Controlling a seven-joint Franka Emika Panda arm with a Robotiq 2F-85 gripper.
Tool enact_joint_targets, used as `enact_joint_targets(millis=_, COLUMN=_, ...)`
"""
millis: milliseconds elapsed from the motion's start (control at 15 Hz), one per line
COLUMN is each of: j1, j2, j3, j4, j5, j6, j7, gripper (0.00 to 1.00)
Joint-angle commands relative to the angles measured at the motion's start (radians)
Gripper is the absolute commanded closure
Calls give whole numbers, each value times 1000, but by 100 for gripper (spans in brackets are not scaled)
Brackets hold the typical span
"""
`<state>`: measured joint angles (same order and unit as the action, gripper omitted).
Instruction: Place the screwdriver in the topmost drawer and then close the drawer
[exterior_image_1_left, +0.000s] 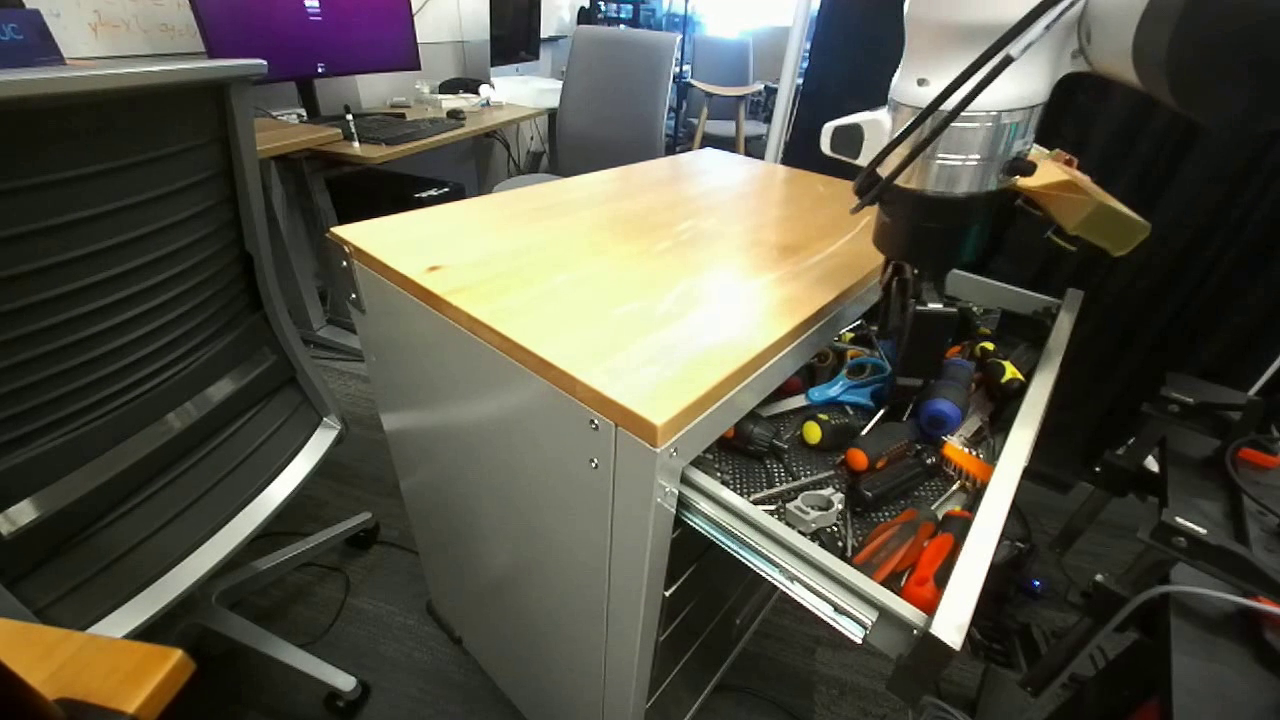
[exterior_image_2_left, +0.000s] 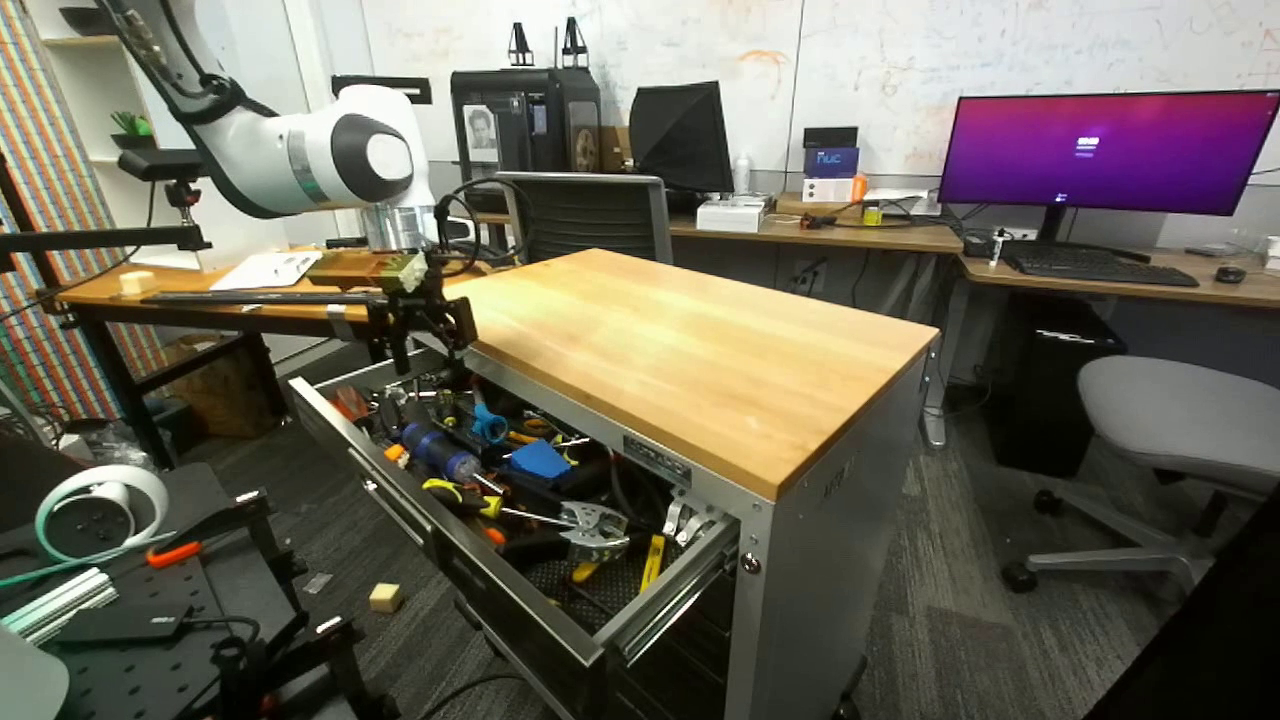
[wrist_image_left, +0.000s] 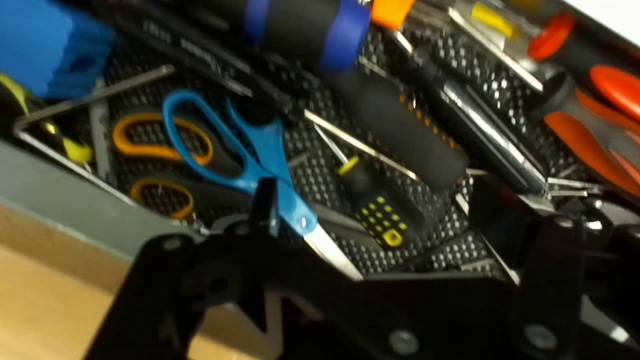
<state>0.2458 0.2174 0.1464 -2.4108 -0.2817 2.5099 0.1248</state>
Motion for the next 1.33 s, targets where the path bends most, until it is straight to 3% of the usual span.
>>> enact_joint_targets(millis=0, j1=-41, j2=-56, j3=1, j4=-65, j5=119, j6=-149, j7=-13, gripper=0)
enact_joint_targets(millis=267, j1=-90, j2=-110, j3=7, j4=-164, j5=316, j6=-244, j7=-23, gripper=0)
enact_joint_targets(millis=333, j1=-97, j2=-124, j3=5, j4=-185, j5=354, j6=-263, j7=-21, gripper=25)
enact_joint_targets(millis=400, j1=-99, j2=-143, j3=2, j4=-208, j5=374, j6=-277, j7=-4, gripper=27)
enact_joint_targets(millis=600, j1=-112, j2=-166, j3=-6, j4=-252, j5=429, j6=-311, j7=7, gripper=51)
enact_joint_targets(millis=1000, j1=-78, j2=-61, j3=-12, j4=-296, j5=265, j6=24, j7=152, gripper=95)
enact_joint_targets(millis=1067, j1=-70, j2=-38, j3=-12, j4=-297, j5=242, j6=77, j7=171, gripper=100)
enact_joint_targets(millis=1267, j1=-37, j2=-4, j3=-49, j4=-259, j5=125, j6=195, j7=238, gripper=100)
